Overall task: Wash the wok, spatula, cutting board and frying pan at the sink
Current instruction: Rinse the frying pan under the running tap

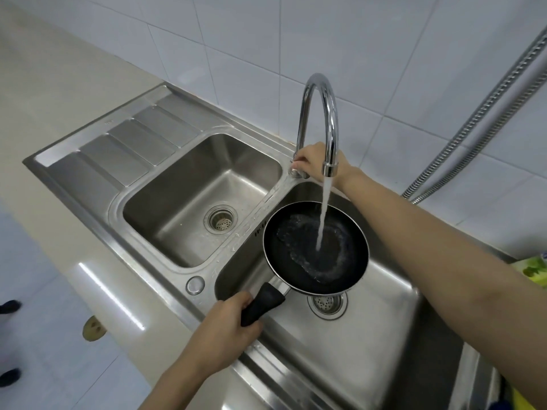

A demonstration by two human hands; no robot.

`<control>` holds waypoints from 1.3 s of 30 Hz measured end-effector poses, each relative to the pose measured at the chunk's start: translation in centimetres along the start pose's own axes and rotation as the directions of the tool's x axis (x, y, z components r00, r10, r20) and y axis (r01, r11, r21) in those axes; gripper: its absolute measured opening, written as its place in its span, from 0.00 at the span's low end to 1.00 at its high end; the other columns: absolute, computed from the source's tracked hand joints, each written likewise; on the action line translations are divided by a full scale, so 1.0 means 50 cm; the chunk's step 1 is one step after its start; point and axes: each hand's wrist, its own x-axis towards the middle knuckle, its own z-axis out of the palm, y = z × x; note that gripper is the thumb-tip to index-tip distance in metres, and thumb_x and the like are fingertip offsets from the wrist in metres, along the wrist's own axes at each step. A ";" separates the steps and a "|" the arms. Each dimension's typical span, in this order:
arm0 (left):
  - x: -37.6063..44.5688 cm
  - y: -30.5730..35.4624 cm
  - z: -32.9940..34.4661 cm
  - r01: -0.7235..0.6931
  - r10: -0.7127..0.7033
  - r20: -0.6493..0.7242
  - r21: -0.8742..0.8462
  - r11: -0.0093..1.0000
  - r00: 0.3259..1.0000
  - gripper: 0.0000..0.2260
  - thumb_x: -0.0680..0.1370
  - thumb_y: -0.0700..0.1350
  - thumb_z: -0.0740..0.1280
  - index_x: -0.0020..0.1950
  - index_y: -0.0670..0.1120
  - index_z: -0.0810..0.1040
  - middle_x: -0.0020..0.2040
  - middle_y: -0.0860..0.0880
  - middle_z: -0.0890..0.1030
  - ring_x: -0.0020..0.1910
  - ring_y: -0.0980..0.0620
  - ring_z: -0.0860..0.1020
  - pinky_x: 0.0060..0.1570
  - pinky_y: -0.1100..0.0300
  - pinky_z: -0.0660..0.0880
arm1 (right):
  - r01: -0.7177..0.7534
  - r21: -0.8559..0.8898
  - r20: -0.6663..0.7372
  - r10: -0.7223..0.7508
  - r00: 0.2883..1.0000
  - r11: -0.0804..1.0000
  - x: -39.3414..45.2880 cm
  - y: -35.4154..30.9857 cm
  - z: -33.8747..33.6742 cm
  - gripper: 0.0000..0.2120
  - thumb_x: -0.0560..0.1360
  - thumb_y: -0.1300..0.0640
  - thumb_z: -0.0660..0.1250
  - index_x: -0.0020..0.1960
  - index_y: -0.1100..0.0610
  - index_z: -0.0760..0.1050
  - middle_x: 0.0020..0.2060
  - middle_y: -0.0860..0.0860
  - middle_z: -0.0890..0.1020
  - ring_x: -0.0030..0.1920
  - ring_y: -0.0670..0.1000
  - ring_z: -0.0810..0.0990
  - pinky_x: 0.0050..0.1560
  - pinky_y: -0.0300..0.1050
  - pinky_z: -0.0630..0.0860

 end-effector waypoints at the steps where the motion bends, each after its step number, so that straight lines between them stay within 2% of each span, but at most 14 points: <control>1: 0.001 0.004 0.006 -0.005 0.005 0.011 -0.002 1.000 1.000 0.09 0.73 0.45 0.68 0.38 0.47 0.69 0.30 0.50 0.72 0.27 0.55 0.71 0.29 0.62 0.64 | 0.010 0.003 -0.001 -0.010 1.000 1.000 -0.002 0.003 0.000 0.11 0.77 0.46 0.62 0.43 0.49 0.79 0.39 0.48 0.82 0.43 0.50 0.81 0.46 0.44 0.76; 6: -0.015 -0.005 0.017 0.020 -0.021 0.030 0.032 0.999 0.999 0.09 0.72 0.49 0.67 0.39 0.48 0.69 0.33 0.47 0.77 0.32 0.51 0.76 0.32 0.58 0.66 | -0.015 0.069 -0.056 0.019 0.998 0.998 -0.004 0.023 0.003 0.13 0.77 0.45 0.61 0.50 0.51 0.80 0.46 0.49 0.83 0.47 0.50 0.80 0.49 0.47 0.75; 11: -0.013 -0.006 0.008 0.066 -0.059 -0.058 0.128 0.990 0.997 0.09 0.73 0.50 0.67 0.41 0.52 0.67 0.34 0.50 0.76 0.33 0.52 0.76 0.31 0.59 0.67 | -0.012 0.145 -0.027 0.016 0.999 0.989 0.001 0.028 -0.004 0.11 0.77 0.48 0.63 0.49 0.52 0.81 0.46 0.48 0.83 0.46 0.50 0.80 0.51 0.48 0.75; 15: 0.006 0.007 0.011 0.016 -0.005 -0.061 0.187 0.982 0.998 0.11 0.77 0.49 0.65 0.55 0.53 0.65 0.39 0.51 0.77 0.38 0.51 0.76 0.34 0.58 0.68 | -0.002 0.170 -0.022 0.006 1.000 0.985 -0.001 0.030 -0.001 0.11 0.77 0.48 0.63 0.50 0.53 0.81 0.46 0.48 0.83 0.44 0.47 0.78 0.49 0.45 0.74; 17: 0.012 0.009 0.020 -0.041 0.052 -0.050 0.195 0.980 0.997 0.10 0.78 0.50 0.64 0.57 0.52 0.67 0.41 0.52 0.77 0.40 0.51 0.77 0.37 0.59 0.68 | -0.006 0.173 -0.014 0.009 1.000 0.985 0.000 0.028 -0.005 0.11 0.77 0.47 0.63 0.49 0.52 0.81 0.44 0.47 0.83 0.43 0.47 0.78 0.48 0.45 0.74; 20: 0.017 0.001 0.028 -0.084 0.089 -0.023 0.177 0.981 0.996 0.07 0.80 0.52 0.63 0.54 0.50 0.72 0.47 0.54 0.72 0.42 0.55 0.75 0.42 0.60 0.71 | -0.011 0.185 0.000 0.012 1.000 0.983 -0.002 0.025 -0.012 0.10 0.76 0.47 0.64 0.48 0.52 0.80 0.40 0.45 0.80 0.42 0.47 0.78 0.45 0.43 0.72; 22: 0.022 -0.012 0.025 -0.092 0.090 0.022 0.204 0.975 0.996 0.08 0.80 0.53 0.62 0.49 0.49 0.75 0.44 0.55 0.70 0.40 0.58 0.73 0.40 0.62 0.70 | -0.019 0.190 0.012 0.017 1.000 0.982 -0.002 0.028 -0.014 0.10 0.76 0.47 0.64 0.47 0.51 0.80 0.40 0.44 0.80 0.42 0.47 0.78 0.45 0.43 0.71; 25: 0.021 -0.028 0.018 -0.117 0.092 0.116 0.240 0.964 0.989 0.10 0.81 0.52 0.60 0.44 0.49 0.74 0.37 0.56 0.74 0.36 0.57 0.74 0.39 0.61 0.69 | -0.022 0.200 0.026 0.018 1.000 0.980 -0.001 0.029 -0.015 0.11 0.76 0.47 0.64 0.48 0.52 0.80 0.41 0.45 0.80 0.43 0.47 0.79 0.45 0.42 0.70; 28: 0.017 -0.028 0.016 -0.037 0.040 0.233 -0.016 0.999 0.972 0.10 0.82 0.46 0.61 0.41 0.47 0.74 0.30 0.55 0.78 0.29 0.58 0.76 0.35 0.62 0.74 | -0.031 0.241 0.024 0.026 0.999 0.970 -0.003 0.030 -0.014 0.11 0.76 0.47 0.64 0.48 0.52 0.81 0.42 0.46 0.81 0.42 0.46 0.78 0.45 0.41 0.69; 30: 0.017 -0.018 0.011 0.061 0.029 0.308 -0.276 0.959 0.951 0.11 0.83 0.43 0.60 0.42 0.43 0.73 0.31 0.51 0.79 0.29 0.55 0.77 0.34 0.61 0.76 | -0.034 0.254 0.018 0.031 0.999 0.967 -0.004 0.030 -0.011 0.10 0.76 0.47 0.64 0.47 0.51 0.80 0.40 0.44 0.80 0.40 0.45 0.78 0.43 0.39 0.68; 32: 0.022 -0.006 0.011 0.127 0.036 0.344 -0.440 0.889 0.938 0.11 0.83 0.41 0.58 0.44 0.38 0.72 0.32 0.49 0.80 0.29 0.53 0.78 0.32 0.61 0.76 | -0.035 0.260 0.014 0.032 0.999 0.965 -0.005 0.030 -0.009 0.09 0.76 0.46 0.64 0.46 0.50 0.80 0.38 0.43 0.79 0.39 0.45 0.77 0.40 0.38 0.67; 35: 0.031 0.014 0.015 0.183 0.045 0.377 -0.546 0.818 0.925 0.12 0.84 0.43 0.58 0.46 0.36 0.72 0.30 0.49 0.79 0.25 0.54 0.75 0.28 0.63 0.73 | -0.029 0.241 0.021 0.025 0.999 0.970 -0.003 0.028 -0.008 0.11 0.76 0.46 0.64 0.48 0.51 0.80 0.40 0.44 0.80 0.41 0.46 0.78 0.44 0.41 0.70; 38: 0.042 0.025 0.025 0.204 0.078 0.394 -0.625 0.753 0.916 0.16 0.83 0.49 0.60 0.48 0.35 0.71 0.36 0.38 0.75 0.25 0.49 0.71 0.26 0.62 0.71 | -0.013 0.236 0.011 0.011 1.000 0.972 -0.005 0.027 -0.015 0.12 0.77 0.47 0.64 0.50 0.53 0.81 0.41 0.45 0.80 0.41 0.47 0.78 0.46 0.44 0.73; 39: 0.042 0.026 0.026 0.213 0.082 0.394 -0.648 0.731 0.915 0.16 0.83 0.49 0.60 0.48 0.35 0.71 0.37 0.38 0.74 0.25 0.48 0.70 0.25 0.61 0.70 | -0.007 0.234 0.008 0.005 1.000 0.972 -0.006 0.027 -0.016 0.12 0.77 0.47 0.63 0.50 0.54 0.81 0.42 0.46 0.80 0.41 0.47 0.78 0.46 0.44 0.73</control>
